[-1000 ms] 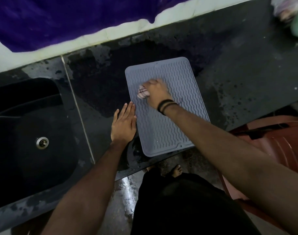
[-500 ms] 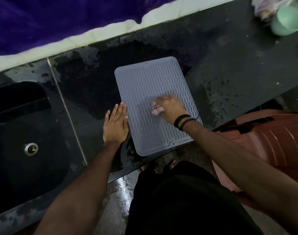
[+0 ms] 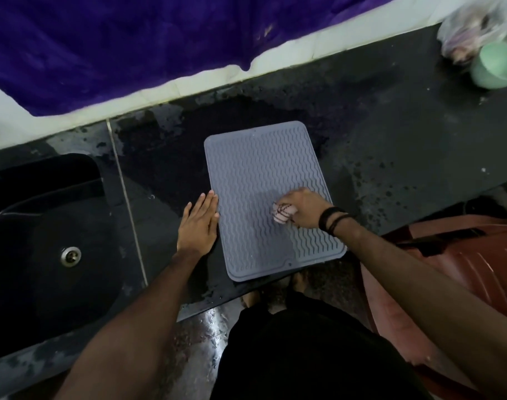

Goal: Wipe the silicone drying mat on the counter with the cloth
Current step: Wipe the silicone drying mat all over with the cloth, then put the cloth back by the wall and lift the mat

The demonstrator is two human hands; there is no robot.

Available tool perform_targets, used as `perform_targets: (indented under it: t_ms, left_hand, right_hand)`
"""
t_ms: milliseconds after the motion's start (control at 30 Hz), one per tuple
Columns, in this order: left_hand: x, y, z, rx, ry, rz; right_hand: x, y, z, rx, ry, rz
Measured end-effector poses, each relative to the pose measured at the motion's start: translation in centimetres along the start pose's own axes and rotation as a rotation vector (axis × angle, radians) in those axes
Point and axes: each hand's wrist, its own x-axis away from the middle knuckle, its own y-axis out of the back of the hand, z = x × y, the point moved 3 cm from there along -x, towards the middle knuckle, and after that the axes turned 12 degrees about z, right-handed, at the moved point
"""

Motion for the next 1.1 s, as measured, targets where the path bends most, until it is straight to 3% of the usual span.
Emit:
perform_targets:
  t_ms: [133,300,567,800,1033,1100]
  left_hand:
    - [0.0,1.1,-0.5,0.018,0.021,0.071]
    - [0.1,3.0,-1.5,0.059,0.157,0.056]
    - [0.3,6.1,-0.8,0.096,0.334,-0.005]
    - [1.4,8.3,2.7,0.159,0.396,-0.072]
    - [0.1,10.3,7.7,0.203,0.402,-0.200]
    - [-0.3,10.1,9.0,0.208,0.396,-0.218]
  right_hand:
    - [-1.3,4.2,-0.2,-0.159,0.019,-0.255]
    - [-4.0,7.1,0.5,-0.195,0.018,-0.246]
    - [-8.4,11.0,6.3,0.095,0.235,-0.244]
    - [-14.1,14.5,16.8,0.261,0.429,-0.393]
    - [-23.7,18.9,25.5,0.394,0.398,-0.510]
    - [-26.2,17.6,26.3,0.376,0.378,-0.462]
